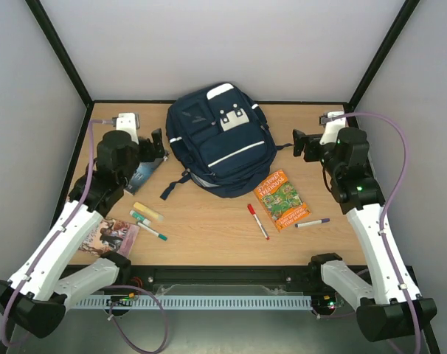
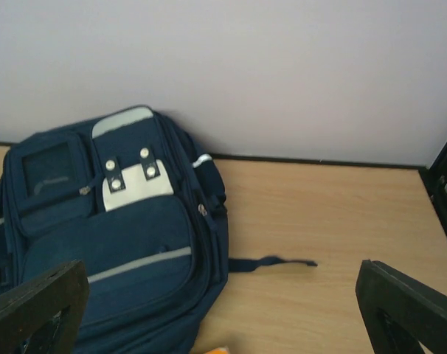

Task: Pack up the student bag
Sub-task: Adjust the student bag at the center of the board.

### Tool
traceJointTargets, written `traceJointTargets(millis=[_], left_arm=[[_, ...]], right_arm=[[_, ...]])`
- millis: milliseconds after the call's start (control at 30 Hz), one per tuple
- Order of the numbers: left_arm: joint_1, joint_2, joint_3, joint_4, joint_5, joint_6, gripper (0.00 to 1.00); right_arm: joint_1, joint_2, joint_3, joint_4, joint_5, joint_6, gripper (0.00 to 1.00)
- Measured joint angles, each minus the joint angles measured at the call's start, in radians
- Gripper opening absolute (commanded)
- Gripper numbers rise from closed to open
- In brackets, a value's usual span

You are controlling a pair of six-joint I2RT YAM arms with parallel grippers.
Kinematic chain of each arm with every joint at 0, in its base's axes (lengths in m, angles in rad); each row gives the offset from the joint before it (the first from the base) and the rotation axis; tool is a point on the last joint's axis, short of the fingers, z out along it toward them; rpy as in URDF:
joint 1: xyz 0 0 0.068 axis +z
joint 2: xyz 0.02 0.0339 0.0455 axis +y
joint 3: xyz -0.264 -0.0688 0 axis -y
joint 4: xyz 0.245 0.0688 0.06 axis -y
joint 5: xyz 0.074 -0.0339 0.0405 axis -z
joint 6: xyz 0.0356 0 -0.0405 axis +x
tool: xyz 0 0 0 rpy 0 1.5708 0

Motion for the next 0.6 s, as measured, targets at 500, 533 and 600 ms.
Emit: traceJointTargets(millis=[500,533,600], left_arm=[[0.085,0.065,-0.241,0.039,0.245,-0.059,0.99],[0.088,0.084,-0.247,0.045,0.262,-0.074,0.99],[0.094,0.128,-0.252,0.05,0.288,-0.111,0.99]], right_arm=[[-0.096,0.043,-0.154,-0.04,-0.229,-0.114,0.94],[-0.101,0.063,-0.154,-0.048,-0.245,-0.131,0.91],[-0.107,0.107,-0.154,-0.061,-0.275,-0.16,0.84]])
